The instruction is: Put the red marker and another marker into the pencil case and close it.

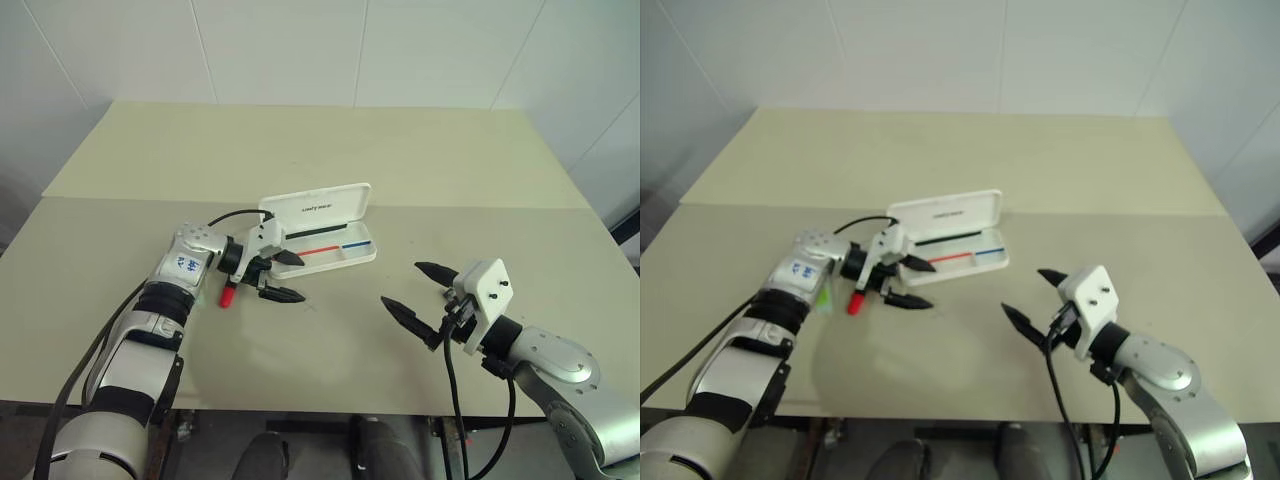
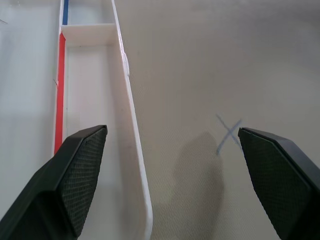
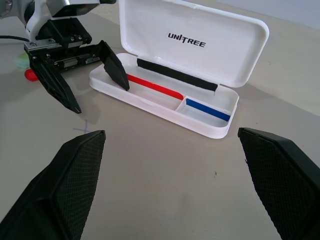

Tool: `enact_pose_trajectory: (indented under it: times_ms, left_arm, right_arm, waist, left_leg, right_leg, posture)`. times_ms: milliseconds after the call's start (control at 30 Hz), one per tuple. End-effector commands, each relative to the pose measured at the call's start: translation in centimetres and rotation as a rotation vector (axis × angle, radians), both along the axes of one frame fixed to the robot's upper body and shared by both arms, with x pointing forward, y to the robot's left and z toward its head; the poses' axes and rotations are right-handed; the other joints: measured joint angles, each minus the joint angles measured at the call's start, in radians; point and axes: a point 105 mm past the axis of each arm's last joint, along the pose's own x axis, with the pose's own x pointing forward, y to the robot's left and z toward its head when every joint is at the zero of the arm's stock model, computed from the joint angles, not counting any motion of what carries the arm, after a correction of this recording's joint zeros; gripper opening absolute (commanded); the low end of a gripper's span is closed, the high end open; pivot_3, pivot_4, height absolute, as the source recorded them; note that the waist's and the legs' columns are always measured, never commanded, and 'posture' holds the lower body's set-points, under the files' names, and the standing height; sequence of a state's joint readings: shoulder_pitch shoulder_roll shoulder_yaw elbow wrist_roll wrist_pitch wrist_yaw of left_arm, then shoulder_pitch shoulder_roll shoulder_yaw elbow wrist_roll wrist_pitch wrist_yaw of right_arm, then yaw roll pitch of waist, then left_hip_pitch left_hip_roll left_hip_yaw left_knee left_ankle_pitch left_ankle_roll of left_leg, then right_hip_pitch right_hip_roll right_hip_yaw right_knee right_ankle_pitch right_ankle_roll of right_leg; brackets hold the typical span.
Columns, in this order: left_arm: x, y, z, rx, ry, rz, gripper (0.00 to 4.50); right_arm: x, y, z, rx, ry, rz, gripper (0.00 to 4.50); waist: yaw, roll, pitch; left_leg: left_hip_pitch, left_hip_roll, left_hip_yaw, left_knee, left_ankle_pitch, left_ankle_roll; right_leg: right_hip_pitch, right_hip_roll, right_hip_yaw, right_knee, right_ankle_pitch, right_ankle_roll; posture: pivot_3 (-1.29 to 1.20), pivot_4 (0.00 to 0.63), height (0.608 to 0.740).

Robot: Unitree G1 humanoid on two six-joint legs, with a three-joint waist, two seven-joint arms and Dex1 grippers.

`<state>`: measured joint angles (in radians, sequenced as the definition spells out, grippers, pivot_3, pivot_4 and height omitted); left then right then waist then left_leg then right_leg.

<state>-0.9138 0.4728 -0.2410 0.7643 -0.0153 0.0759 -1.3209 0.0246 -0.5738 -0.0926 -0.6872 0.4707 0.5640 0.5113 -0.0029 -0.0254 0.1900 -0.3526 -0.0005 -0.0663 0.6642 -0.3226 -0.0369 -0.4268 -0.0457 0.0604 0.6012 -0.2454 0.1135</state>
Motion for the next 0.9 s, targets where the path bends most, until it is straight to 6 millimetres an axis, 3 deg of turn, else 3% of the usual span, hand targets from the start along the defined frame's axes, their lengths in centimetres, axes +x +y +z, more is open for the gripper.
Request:
enact_pose_trajectory:
  times_ms: [33, 367, 767, 900]
  left_arm:
    - [0.9, 1.0, -1.2, 0.104, -0.006, 0.086, 3.52]
    - [1.5, 0.6, -1.2, 0.086, -0.053, 0.105, 0.06]
    - [1.7, -0.7, 1.1, -0.061, -0.168, 0.053, 0.03]
    - [2.2, -1.3, 2.2, -0.107, -0.247, 0.065, 0.03]
  right_arm:
    - [-0.4, 0.0, 1.6, -0.005, -0.070, 0.006, 4.50]
    - [-0.4, -0.2, 1.7, -0.019, -0.074, 0.013, 4.50]
    - [-0.3, -1.3, 1.9, -0.026, -0.064, 0.012, 4.50]
    - [-0.8, -1.7, 2.7, 0.038, -0.087, 0.021, 4.50]
  waist:
    - [-0.001, 0.000, 0.000]
    - [0.002, 0.000, 0.000]
    - [0.004, 0.000, 0.000]
    - [0.005, 0.000, 0.000]
  left_leg:
    - [0.000, 0.000, 0.000, 0.000, 0.001, 0.001]
    - [0.001, 0.000, 0.000, 0.000, 0.002, 0.004]
    - [-0.001, -0.001, -0.001, 0.000, 0.003, 0.005]
    - [-0.002, -0.001, -0.001, 0.000, 0.003, 0.005]
  right_leg:
    - [0.000, 0.000, 0.000, 0.000, 0.000, 0.000]
    - [0.000, 0.000, 0.000, 0.000, 0.002, -0.002]
    - [0.001, 0.000, 0.000, -0.002, 0.003, -0.001]
    - [0.001, -0.001, 0.000, -0.005, 0.004, 0.001]
  posture:
    - [0.00, 0.150, 0.740]
    - [0.00, 0.150, 0.740]
    - [0.00, 0.150, 0.740]
    - [0.00, 0.150, 0.740]
